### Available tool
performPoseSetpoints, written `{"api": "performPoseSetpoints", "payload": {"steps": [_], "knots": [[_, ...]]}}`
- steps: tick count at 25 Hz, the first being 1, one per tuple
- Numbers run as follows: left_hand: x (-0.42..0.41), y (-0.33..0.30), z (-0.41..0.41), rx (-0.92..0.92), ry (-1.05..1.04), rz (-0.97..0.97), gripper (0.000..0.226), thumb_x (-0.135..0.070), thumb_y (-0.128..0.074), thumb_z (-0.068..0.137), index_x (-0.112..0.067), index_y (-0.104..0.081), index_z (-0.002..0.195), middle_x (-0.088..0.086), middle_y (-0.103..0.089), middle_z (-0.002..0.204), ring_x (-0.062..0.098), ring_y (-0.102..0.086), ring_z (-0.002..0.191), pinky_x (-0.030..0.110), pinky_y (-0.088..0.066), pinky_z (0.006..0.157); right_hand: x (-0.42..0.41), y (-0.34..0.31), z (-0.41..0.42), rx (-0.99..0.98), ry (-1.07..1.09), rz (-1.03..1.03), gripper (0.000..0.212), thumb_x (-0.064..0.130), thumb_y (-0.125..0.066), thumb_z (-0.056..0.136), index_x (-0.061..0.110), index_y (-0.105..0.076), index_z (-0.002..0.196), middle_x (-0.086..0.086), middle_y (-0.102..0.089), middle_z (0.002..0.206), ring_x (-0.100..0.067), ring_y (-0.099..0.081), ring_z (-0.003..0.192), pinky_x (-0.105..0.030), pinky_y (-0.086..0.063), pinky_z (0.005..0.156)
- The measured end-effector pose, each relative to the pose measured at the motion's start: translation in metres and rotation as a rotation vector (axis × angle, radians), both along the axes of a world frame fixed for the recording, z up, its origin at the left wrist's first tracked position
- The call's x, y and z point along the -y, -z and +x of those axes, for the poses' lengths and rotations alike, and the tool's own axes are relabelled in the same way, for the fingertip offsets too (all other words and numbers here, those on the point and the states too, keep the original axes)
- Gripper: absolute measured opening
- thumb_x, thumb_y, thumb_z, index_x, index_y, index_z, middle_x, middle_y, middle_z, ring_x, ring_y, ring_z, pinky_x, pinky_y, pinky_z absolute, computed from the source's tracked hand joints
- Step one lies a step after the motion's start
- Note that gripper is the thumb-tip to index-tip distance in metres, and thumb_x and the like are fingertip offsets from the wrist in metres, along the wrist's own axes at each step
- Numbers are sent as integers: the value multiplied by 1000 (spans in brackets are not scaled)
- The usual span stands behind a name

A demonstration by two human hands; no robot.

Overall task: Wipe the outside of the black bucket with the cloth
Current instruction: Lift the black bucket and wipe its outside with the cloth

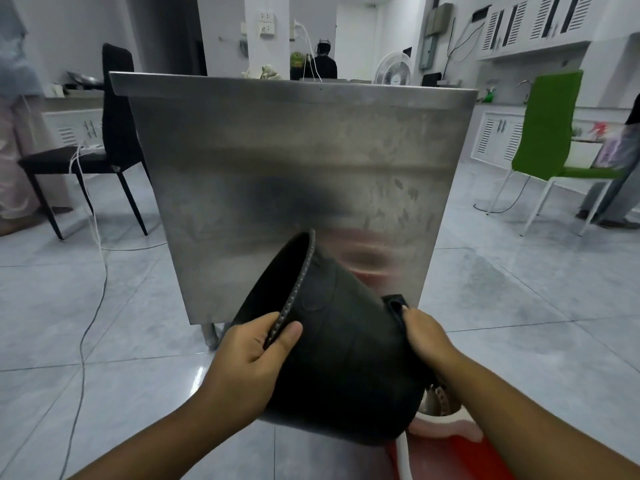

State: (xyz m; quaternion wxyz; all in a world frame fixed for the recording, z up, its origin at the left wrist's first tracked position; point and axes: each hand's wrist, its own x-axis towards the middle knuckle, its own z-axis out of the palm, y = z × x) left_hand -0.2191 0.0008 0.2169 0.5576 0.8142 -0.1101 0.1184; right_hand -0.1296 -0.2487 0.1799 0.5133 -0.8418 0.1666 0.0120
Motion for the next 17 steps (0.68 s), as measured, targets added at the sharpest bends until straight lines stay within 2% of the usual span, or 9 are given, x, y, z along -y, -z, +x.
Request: {"api": "performPoseSetpoints", "payload": {"steps": [2,4,6,9,11,14,16,17], "knots": [[-5,-7,-2,-24,165,6,39,-49,-61,84,-11,-70,85,10,-71,73,26,-68,71,43,-56,64,16,-1,3,-85,105,264,40,34,-42,99,3,-66,106,-19,-69,109,-35,-61,102,-44,-46,91],[-12,-21,2,-257,400,-138,38,-43,-66,77,-16,-71,103,8,-77,97,24,-73,90,34,-59,78,19,0,-1,-114,132,496,34,34,-52,95,6,-70,103,-18,-74,97,-35,-66,96,-44,-50,87],[-12,-29,9,-423,355,-284,38,-43,-69,81,-22,-67,113,4,-76,109,22,-73,99,31,-58,82,8,8,-3,-102,85,499,28,31,-58,92,12,-68,110,-17,-74,101,-35,-68,97,-45,-53,87],[-5,-18,10,-268,-6,-231,28,-37,-58,89,-20,-68,109,3,-78,100,23,-73,94,35,-58,81,-14,17,-8,-18,-6,368,30,28,-57,95,18,-61,123,-11,-71,110,-30,-66,101,-39,-52,80],[-6,-13,6,-172,-13,-181,26,-30,-57,89,-19,-67,110,-2,-78,98,17,-73,95,28,-59,78,-17,10,-10,119,-1,264,32,29,-51,100,18,-56,129,-10,-66,118,-30,-61,108,-38,-49,81],[-15,-20,5,-179,163,-218,31,-28,-57,80,-22,-65,110,-10,-77,100,7,-72,91,15,-57,67,-17,-11,-16,322,22,339,37,29,-43,103,17,-48,138,-5,-59,125,-27,-56,114,-41,-47,92],[-12,-25,10,-129,45,-237,21,-33,-56,84,-31,-63,103,-6,-76,93,9,-70,88,15,-56,65,-26,-12,-21,375,-50,333,37,29,-40,104,22,-44,140,-1,-56,126,-22,-53,116,-38,-46,94],[-9,-27,11,-103,-54,-231,15,-35,-53,88,-32,-63,100,-7,-74,91,9,-68,88,16,-53,67,-31,-6,-23,404,-96,305,40,29,-39,104,25,-40,143,0,-53,132,-22,-51,123,-37,-44,97]]}}
